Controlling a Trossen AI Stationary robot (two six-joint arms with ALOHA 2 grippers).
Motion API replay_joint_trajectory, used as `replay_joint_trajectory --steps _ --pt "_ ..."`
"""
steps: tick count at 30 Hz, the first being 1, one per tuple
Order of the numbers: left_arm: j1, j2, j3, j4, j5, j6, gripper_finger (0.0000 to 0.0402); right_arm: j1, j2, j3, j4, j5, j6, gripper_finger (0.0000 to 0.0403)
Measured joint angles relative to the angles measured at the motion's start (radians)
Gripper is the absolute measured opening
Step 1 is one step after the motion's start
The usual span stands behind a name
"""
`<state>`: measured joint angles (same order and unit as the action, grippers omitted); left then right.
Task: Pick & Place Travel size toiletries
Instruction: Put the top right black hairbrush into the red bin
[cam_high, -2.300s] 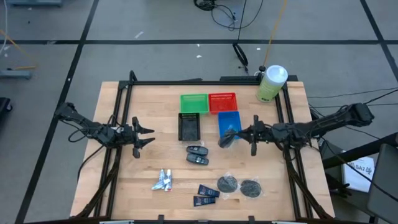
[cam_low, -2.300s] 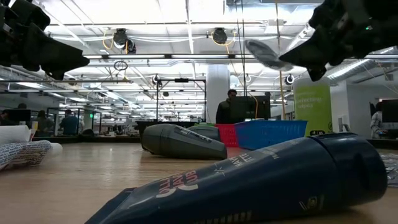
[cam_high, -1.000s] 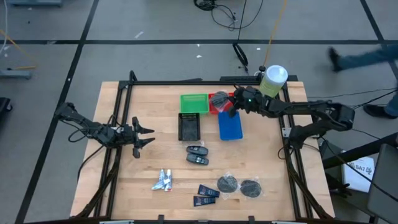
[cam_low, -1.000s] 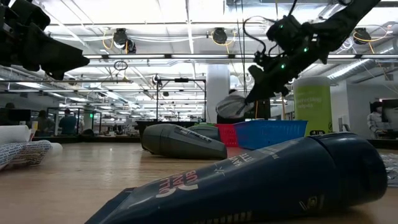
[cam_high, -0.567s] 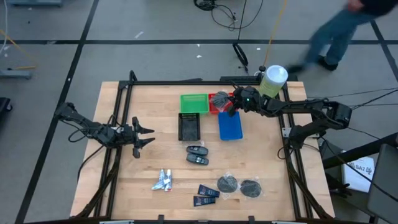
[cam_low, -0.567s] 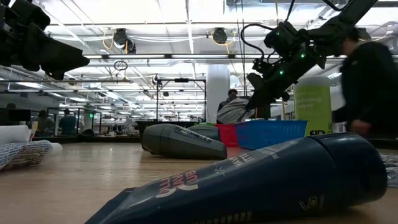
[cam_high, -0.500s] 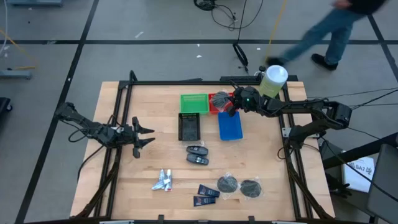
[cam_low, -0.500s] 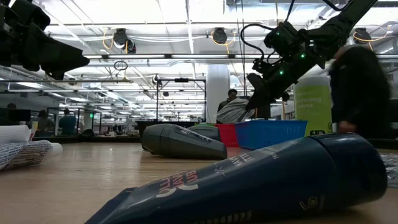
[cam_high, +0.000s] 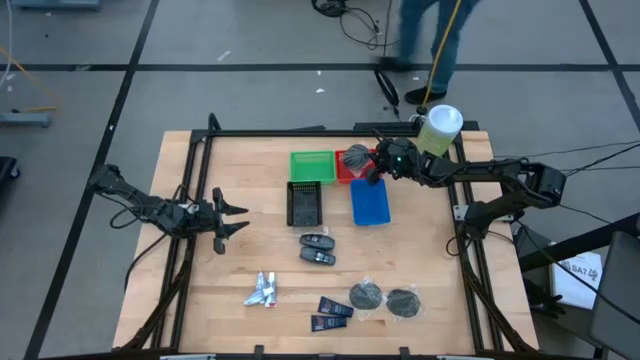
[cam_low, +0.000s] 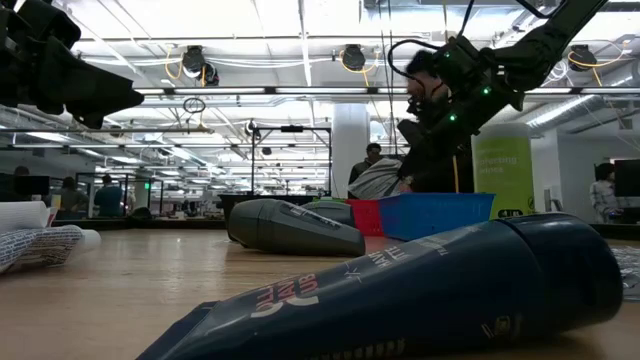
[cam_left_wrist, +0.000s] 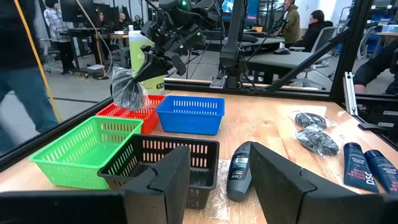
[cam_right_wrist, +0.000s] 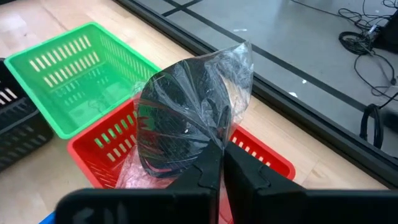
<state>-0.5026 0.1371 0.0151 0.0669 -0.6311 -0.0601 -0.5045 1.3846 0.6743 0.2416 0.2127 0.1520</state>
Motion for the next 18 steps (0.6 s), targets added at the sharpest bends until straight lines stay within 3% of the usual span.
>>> replay_joint_trajectory --steps 5,18 --pt "0.0 0.0 0.0 0.0 0.0 0.003 0.0163 0.0 0.0 0.0 0.0 0.0 0.0 0.002" --pt "0.0 0.0 0.0 0.0 0.0 0.001 0.0163 0.0 0.0 0.0 -0.008 -0.002 -0.006 0.0103"
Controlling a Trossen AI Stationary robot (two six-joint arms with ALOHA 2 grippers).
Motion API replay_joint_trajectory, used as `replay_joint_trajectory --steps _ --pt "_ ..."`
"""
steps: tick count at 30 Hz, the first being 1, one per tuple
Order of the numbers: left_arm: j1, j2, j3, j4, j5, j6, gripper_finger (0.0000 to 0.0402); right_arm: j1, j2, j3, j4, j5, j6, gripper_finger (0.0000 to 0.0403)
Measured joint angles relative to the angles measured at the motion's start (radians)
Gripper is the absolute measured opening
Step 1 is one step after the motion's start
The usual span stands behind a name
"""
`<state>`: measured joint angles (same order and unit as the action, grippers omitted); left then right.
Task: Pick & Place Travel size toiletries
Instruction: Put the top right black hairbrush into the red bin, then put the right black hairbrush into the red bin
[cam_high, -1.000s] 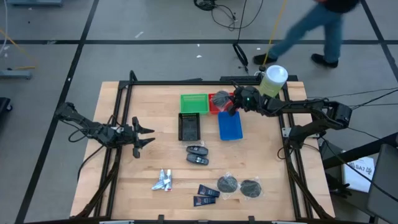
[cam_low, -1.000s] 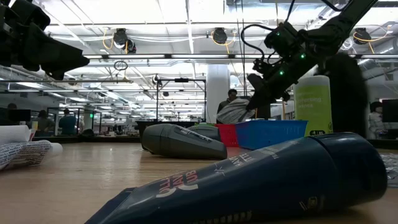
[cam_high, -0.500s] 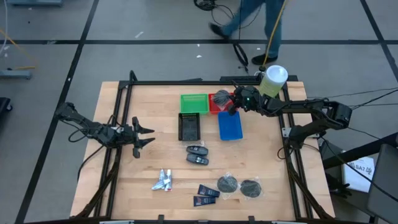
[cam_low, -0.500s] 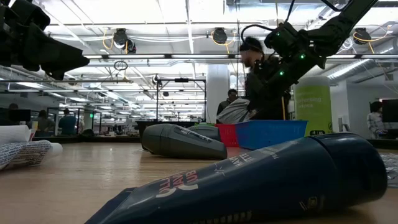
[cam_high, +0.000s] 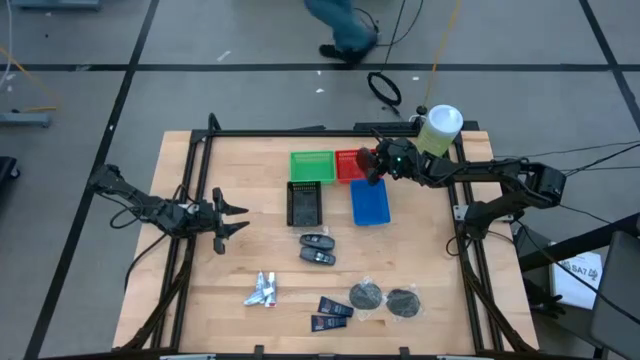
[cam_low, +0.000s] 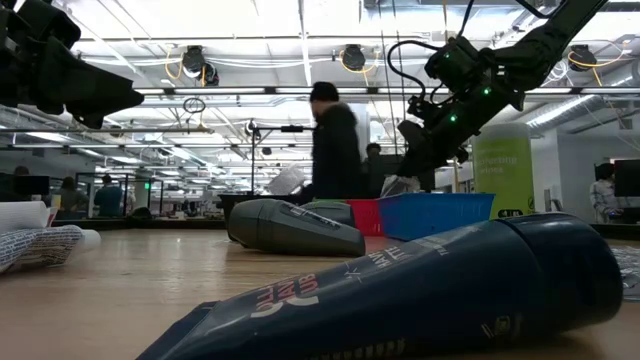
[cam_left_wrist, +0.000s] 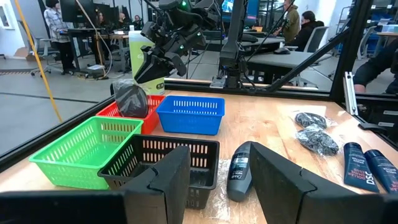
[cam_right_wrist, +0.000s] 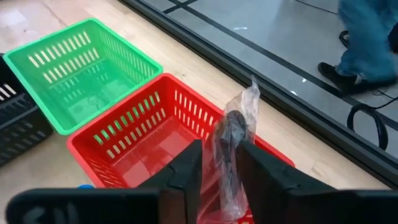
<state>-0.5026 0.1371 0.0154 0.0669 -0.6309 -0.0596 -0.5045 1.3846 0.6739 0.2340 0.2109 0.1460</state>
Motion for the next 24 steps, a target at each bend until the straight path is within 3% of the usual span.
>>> replay_joint_trajectory --steps 4,10,24 --pt "0.0 0.0 0.0 0.0 0.0 -0.002 0.0163 0.008 0.0 0.0 0.0 -0.012 -0.001 0.0116" --pt "0.0 0.0 0.0 0.0 0.0 -0.001 0.0163 0.019 0.0 -0.001 0.024 -0.165 0.01 0.0116" --pt "0.0 0.0 0.0 0.001 0.0 -0.003 0.0163 0.055 0.0 -0.001 0.127 -0.164 -0.009 0.0116"
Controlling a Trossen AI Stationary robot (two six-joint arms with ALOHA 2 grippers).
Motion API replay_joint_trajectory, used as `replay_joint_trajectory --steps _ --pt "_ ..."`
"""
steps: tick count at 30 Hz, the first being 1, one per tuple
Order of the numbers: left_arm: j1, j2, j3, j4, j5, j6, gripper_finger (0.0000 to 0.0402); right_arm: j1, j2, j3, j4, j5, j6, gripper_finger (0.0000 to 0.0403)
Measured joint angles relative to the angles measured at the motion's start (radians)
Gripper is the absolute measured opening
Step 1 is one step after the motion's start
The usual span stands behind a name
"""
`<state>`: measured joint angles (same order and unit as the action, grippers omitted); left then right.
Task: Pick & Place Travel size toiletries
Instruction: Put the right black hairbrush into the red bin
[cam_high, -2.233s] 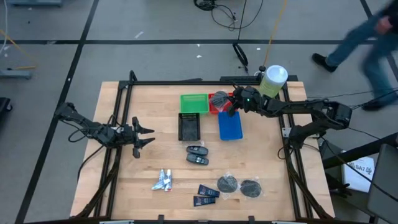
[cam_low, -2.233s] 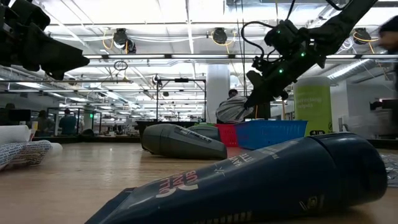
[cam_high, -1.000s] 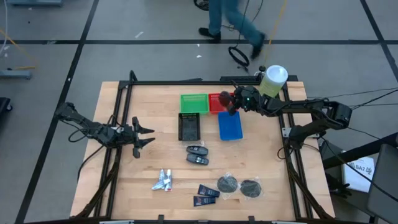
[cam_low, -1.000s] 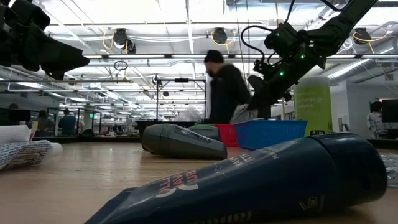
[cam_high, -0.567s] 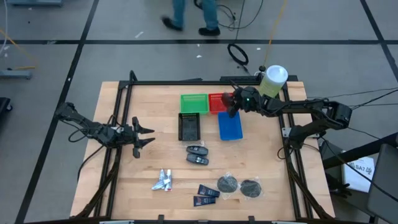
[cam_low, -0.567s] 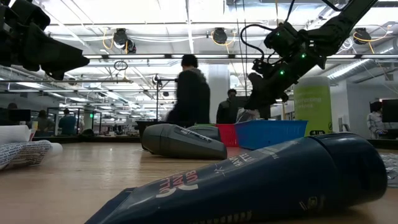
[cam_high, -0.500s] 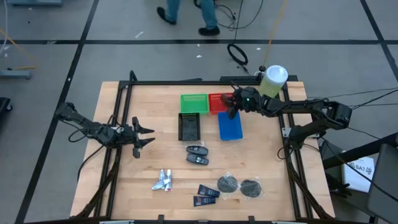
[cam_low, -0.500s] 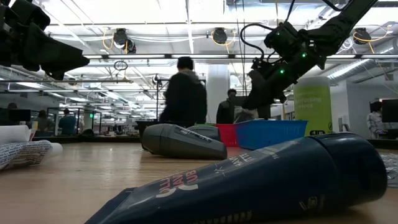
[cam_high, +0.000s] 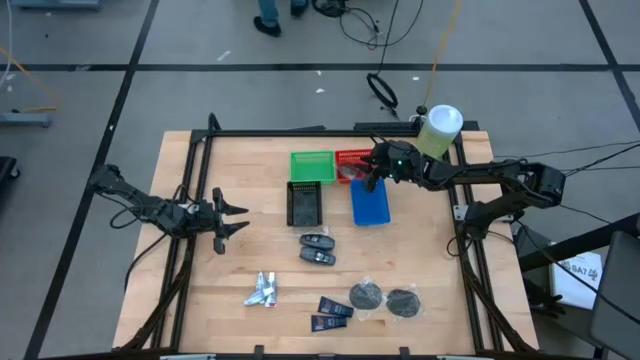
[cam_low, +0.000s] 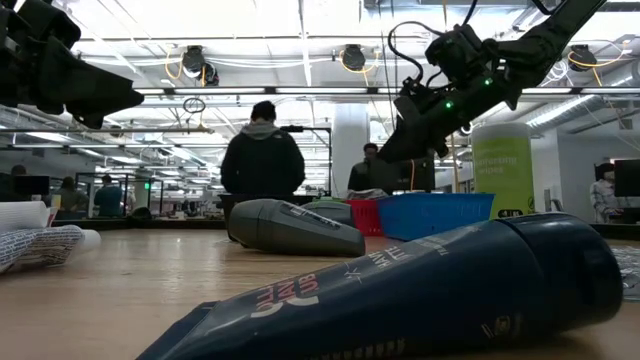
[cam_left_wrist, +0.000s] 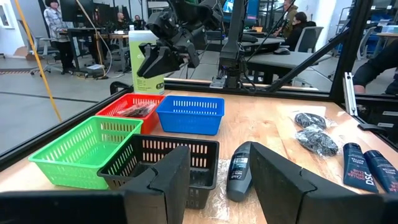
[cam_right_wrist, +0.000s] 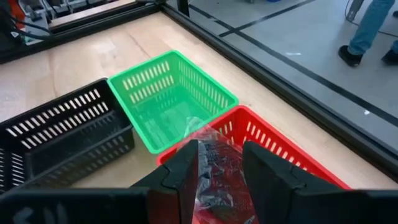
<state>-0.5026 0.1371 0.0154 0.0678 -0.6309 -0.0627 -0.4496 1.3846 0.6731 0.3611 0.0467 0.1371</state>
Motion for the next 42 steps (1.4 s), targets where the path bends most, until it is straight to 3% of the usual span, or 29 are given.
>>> replay_joint_trajectory --steps 4,13,20,25,33,42 --pt "0.0 0.0 0.0 0.0 0.0 0.0 0.0163 0.007 0.0 0.0 0.008 -0.046 0.005 0.0116" --pt "0.0 0.0 0.0 0.002 0.0 -0.002 0.0163 0.094 -0.001 0.0 0.163 -0.37 0.044 0.0116" --pt "0.0 0.0 0.0 0.003 0.0 -0.004 0.0163 0.259 -0.002 0.0 0.266 -0.66 0.169 0.0116" --pt "0.0 0.0 0.0 0.003 0.0 -0.003 0.0163 0.415 -0.002 0.0 0.343 -0.781 0.185 0.0115" --pt "0.0 0.0 0.0 0.003 0.0 -0.016 0.0163 0.647 -0.002 0.0 0.376 -0.816 0.139 0.0112" --pt "0.0 0.0 0.0 0.003 0.0 -0.021 0.0163 0.84 -0.012 0.0 0.393 -0.74 0.138 0.0101"
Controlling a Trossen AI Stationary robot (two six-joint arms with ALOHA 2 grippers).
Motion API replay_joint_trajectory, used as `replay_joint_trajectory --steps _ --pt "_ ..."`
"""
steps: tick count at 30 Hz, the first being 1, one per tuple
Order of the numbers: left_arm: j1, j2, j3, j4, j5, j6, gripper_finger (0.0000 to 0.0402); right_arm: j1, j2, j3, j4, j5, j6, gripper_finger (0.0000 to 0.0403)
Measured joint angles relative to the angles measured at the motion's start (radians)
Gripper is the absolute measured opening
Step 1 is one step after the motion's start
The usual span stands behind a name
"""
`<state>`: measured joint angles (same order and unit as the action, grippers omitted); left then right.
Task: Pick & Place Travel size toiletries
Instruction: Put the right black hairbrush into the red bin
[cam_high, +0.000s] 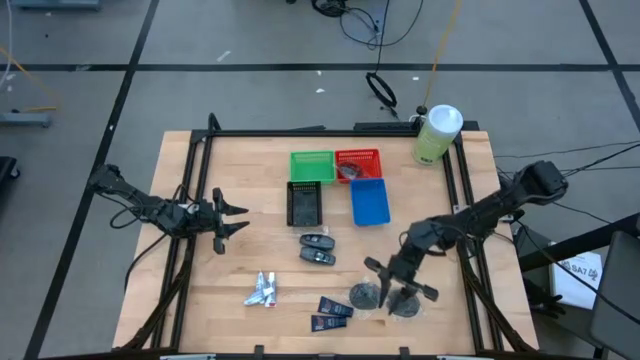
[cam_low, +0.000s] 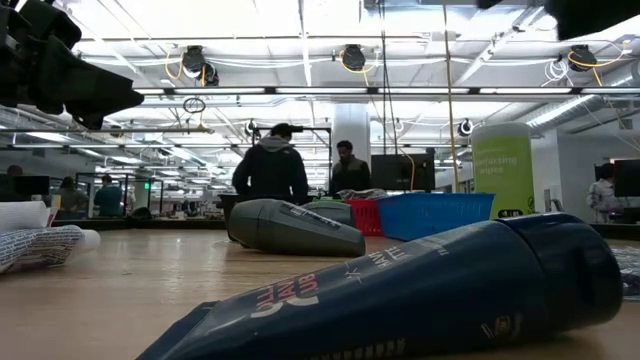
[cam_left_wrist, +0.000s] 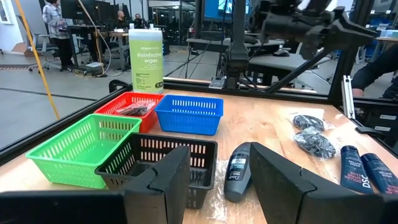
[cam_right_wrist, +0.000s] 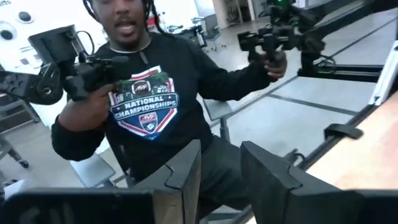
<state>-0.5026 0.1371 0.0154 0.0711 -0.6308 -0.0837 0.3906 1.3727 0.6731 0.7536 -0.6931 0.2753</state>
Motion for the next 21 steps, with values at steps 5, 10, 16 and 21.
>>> replay_joint_trajectory --steps 5,10,16,21 --pt "0.0 0.0 0.0 0.001 0.0 -0.003 0.0163 0.098 -0.054 0.0 -0.01 0.232 0.006 0.0092" --pt "0.0 0.0 0.0 0.008 0.0 -0.004 0.0163 0.229 -0.15 0.103 -0.474 0.698 -0.065 0.0088" --pt "0.0 0.0 0.0 0.009 0.0 -0.006 0.0163 0.329 -0.095 0.372 -1.126 0.982 0.156 0.0088" --pt "0.0 0.0 0.0 0.01 0.0 -0.006 0.0163 0.345 -0.034 0.407 -1.325 1.002 0.448 0.0089"
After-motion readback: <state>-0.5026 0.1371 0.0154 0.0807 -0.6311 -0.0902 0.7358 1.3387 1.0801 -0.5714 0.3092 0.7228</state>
